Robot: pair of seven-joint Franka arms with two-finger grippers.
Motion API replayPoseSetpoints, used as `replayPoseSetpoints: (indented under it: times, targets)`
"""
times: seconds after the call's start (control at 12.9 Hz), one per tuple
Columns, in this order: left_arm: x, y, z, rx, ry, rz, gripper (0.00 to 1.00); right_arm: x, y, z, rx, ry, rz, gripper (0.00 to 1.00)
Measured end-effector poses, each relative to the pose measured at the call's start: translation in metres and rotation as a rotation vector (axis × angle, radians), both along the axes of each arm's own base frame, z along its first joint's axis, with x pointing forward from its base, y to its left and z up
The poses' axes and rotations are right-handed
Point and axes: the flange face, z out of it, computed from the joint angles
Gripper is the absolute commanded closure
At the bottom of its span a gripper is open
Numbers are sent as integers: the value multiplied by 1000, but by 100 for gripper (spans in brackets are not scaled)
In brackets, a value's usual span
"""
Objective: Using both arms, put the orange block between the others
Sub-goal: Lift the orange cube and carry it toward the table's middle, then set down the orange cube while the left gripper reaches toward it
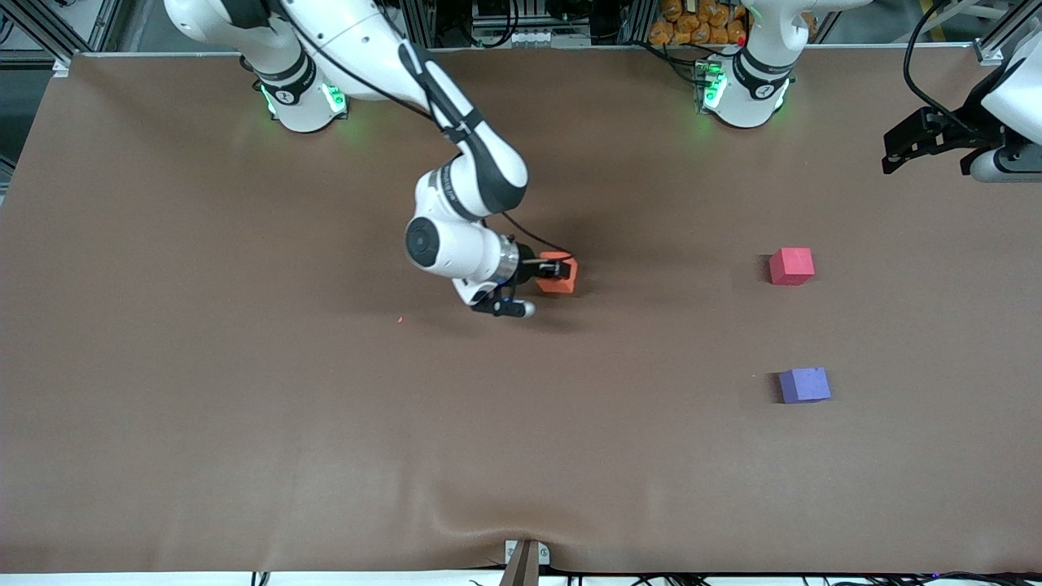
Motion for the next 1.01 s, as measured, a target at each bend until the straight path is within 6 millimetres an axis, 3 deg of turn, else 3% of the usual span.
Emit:
replayPoseSetpoints:
  times: [0.08,0.31,0.46,0.62,0.77,1.01]
  targets:
    - [0,0,-1,0,3,0,0,-5,5,-1,4,2,0,0]
    - [6,-7,-19,0,39,-14,0,-1,4,3,10,-5,-10,0]
    - [18,-31,-50,2,95,-50,0,13,-5,13,18,-14,-26,0]
    - [38,-62,-94,2,137,-59,0,35,-29,41,51,40,-12,0]
    - [58,-98,-144,-4,165,-44,0,65,-86,99,58,113,73,0]
    - [73,-159,-212,-15,189,-10,0,88,-214,209,-21,174,190,0]
